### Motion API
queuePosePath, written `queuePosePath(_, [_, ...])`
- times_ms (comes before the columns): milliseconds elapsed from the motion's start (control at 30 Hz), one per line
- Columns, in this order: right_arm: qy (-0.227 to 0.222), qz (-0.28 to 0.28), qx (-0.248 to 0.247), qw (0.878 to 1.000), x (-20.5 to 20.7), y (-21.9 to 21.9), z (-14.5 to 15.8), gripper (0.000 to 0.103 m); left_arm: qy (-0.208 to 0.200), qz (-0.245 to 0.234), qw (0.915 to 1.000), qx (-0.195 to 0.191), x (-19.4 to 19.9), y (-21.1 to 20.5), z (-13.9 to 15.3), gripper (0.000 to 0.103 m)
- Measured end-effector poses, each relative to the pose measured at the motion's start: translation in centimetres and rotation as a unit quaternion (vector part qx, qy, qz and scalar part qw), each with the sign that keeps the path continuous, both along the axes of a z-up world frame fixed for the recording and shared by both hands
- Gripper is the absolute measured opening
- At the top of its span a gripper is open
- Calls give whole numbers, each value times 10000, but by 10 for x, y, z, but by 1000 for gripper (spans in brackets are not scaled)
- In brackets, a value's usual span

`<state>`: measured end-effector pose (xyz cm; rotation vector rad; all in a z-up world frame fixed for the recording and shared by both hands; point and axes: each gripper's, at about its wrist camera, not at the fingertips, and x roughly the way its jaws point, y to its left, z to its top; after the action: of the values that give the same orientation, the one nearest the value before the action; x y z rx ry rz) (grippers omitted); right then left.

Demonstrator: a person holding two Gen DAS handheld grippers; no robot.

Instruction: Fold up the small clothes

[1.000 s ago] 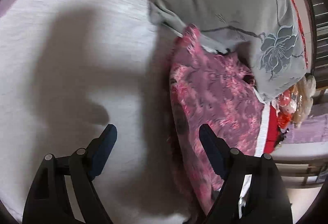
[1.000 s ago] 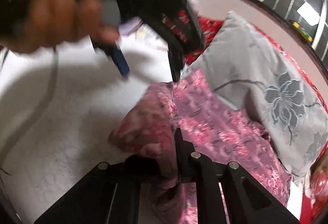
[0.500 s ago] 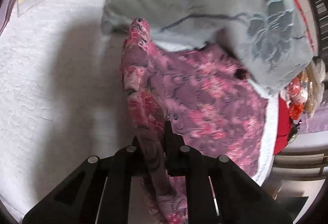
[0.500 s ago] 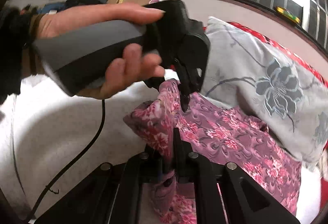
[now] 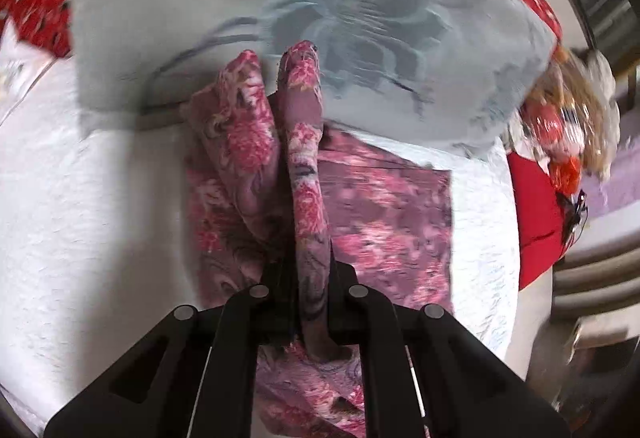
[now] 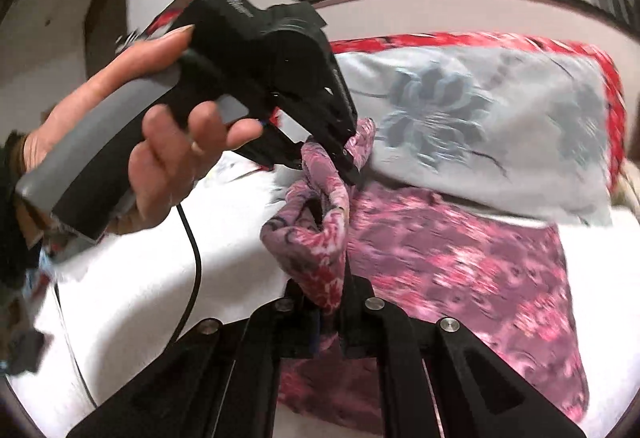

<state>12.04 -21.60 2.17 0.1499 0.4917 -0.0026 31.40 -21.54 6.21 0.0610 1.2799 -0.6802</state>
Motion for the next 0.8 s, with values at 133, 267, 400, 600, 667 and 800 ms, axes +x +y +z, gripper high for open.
queuePosePath(133, [-20,-355,392,9986,-23,-44,-1,5,-63,-285,9996,-20,-24,-50,-1,6])
queuePosePath(267, [-11,-693,770,9946,-46,-83,-4,5,-49,-560,9984,50,-47,-98,-10,6])
queuePosePath(400, [65,-1054,1112,9882,-71,-117,-14,5,127,-743,9970,191,-65,-139,-35,6])
queuePosePath(600, [693,-1477,2012,9659,-87,-164,-62,5,451,-667,9966,163,-75,-151,-62,16])
queuePosePath(667, [1052,-1535,2274,9558,-85,-175,-80,15,606,-565,9964,-199,-68,-135,-52,21])
queuePosePath(800, [1275,-1367,2350,9538,-93,-185,-83,23,117,-26,9979,-643,-46,-76,-20,49])
